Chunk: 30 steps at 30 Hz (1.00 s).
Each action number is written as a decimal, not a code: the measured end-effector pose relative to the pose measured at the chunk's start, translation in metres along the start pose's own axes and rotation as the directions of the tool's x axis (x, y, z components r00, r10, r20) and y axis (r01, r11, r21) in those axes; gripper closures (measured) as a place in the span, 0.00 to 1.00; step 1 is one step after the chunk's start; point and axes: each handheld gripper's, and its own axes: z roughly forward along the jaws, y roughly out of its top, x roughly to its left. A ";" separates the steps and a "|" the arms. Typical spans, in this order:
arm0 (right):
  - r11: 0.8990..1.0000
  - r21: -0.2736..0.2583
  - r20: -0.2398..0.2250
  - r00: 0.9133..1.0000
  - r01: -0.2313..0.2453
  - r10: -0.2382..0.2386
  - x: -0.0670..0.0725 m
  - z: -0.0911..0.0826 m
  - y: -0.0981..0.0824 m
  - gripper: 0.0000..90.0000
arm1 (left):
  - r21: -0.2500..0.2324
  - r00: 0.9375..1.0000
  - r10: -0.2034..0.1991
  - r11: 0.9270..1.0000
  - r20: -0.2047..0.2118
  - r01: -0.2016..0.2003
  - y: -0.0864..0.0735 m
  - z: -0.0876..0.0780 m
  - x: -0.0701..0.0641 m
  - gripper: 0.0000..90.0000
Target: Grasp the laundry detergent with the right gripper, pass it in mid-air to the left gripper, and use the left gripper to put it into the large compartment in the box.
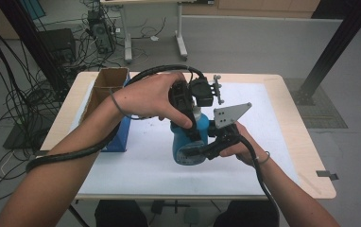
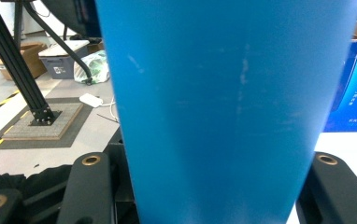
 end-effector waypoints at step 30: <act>1.000 -0.003 -0.001 1.000 0.006 -0.006 -0.001 0.003 0.000 0.48 | 0.015 1.000 0.004 1.000 -0.006 -0.004 0.001 0.001 -0.001 0.42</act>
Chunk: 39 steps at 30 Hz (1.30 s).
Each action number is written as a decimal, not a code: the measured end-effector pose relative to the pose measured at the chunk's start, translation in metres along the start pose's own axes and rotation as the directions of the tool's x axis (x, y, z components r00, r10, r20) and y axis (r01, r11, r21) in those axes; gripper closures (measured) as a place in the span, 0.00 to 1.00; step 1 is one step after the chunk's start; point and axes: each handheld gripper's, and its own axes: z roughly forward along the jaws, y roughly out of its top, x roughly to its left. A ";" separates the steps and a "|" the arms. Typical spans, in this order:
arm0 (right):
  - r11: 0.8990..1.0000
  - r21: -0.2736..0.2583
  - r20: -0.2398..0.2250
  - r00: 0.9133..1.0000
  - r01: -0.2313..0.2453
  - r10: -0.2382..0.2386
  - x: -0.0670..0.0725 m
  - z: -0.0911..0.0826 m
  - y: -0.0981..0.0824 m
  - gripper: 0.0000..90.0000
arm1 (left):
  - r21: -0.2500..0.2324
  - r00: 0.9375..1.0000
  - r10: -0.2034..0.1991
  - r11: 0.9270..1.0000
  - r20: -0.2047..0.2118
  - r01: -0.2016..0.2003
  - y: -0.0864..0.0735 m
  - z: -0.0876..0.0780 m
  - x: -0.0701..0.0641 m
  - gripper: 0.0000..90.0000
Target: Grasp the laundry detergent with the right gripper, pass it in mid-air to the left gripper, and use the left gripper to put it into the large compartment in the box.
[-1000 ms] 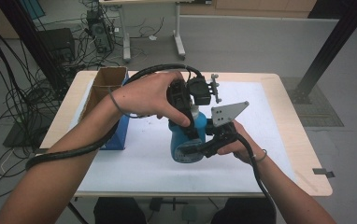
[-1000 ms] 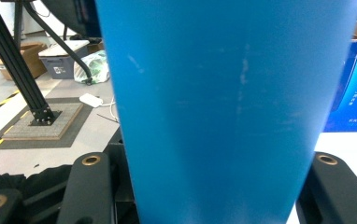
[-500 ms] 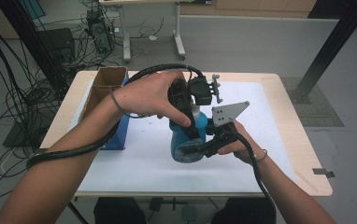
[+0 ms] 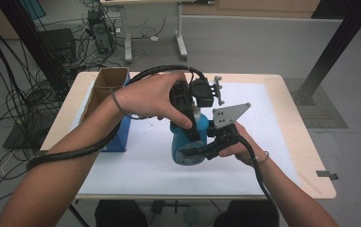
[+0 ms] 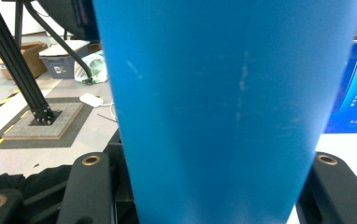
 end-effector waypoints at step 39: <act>0.997 0.057 0.050 0.997 -0.058 0.055 -0.005 0.004 0.009 0.02 | -0.019 0.998 -0.030 0.999 -0.052 0.029 -0.003 -0.012 0.001 0.42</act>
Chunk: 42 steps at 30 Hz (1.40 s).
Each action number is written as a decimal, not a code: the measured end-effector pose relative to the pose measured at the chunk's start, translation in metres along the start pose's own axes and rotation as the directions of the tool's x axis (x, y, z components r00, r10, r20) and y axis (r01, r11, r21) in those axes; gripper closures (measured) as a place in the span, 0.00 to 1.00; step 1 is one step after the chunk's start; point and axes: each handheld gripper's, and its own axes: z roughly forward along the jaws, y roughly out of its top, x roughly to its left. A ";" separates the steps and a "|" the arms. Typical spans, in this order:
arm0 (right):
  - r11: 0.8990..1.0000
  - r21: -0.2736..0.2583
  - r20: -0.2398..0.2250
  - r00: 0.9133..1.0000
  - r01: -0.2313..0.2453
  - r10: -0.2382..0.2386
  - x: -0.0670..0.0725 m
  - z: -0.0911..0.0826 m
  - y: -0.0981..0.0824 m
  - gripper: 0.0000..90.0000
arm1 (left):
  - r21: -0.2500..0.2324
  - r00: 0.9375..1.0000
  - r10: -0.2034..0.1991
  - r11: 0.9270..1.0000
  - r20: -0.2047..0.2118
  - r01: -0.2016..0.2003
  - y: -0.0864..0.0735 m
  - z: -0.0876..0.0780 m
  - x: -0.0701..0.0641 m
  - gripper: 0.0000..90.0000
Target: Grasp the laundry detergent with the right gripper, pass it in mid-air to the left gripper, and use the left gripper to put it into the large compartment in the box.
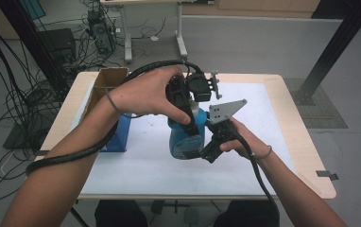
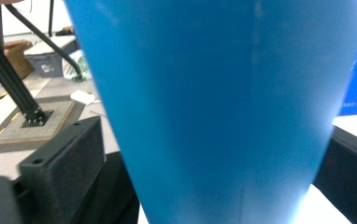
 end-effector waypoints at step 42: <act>0.758 0.612 0.238 0.966 -0.227 0.097 -0.026 -0.052 -0.007 0.04 | -0.011 0.912 -0.394 0.919 -0.117 0.395 -0.025 -0.013 0.026 0.42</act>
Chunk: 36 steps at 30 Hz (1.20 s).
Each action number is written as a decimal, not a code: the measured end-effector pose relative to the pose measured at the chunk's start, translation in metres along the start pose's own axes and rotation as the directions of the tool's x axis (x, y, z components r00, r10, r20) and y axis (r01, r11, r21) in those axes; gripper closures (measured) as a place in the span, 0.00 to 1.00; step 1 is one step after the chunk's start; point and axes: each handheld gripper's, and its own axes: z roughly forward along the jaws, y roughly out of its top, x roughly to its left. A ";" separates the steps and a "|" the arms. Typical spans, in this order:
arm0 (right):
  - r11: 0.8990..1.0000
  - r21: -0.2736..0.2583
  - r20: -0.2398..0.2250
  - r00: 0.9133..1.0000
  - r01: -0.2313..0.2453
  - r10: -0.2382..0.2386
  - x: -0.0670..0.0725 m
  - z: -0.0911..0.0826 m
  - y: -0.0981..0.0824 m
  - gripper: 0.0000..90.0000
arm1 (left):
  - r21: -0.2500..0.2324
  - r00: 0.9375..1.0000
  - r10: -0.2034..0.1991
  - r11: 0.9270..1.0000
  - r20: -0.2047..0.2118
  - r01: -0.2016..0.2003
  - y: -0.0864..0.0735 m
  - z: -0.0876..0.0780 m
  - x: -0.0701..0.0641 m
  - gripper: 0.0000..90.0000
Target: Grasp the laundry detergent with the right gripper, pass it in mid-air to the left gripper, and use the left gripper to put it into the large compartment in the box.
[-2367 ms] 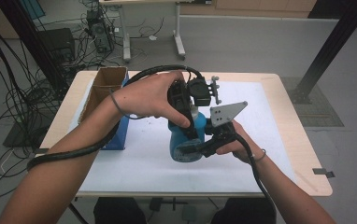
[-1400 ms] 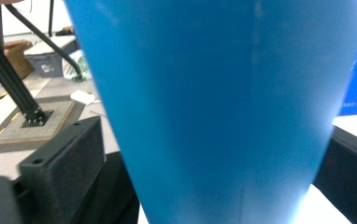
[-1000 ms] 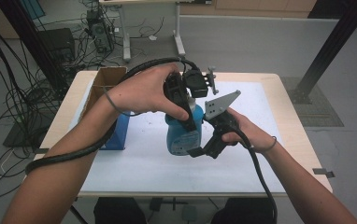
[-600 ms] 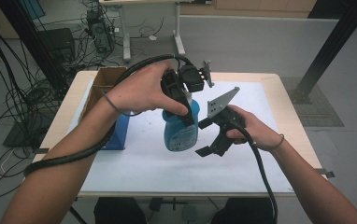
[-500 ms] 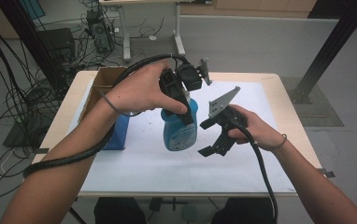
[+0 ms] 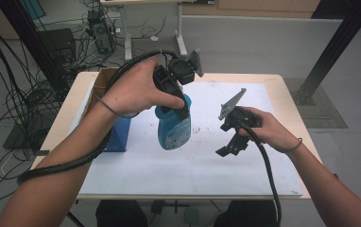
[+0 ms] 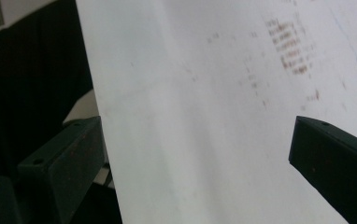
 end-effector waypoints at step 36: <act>0.888 0.234 0.174 0.916 -0.395 0.361 -0.052 0.007 -0.065 0.05 | -0.034 0.944 -0.322 0.947 -0.074 0.320 -0.028 -0.067 0.068 0.42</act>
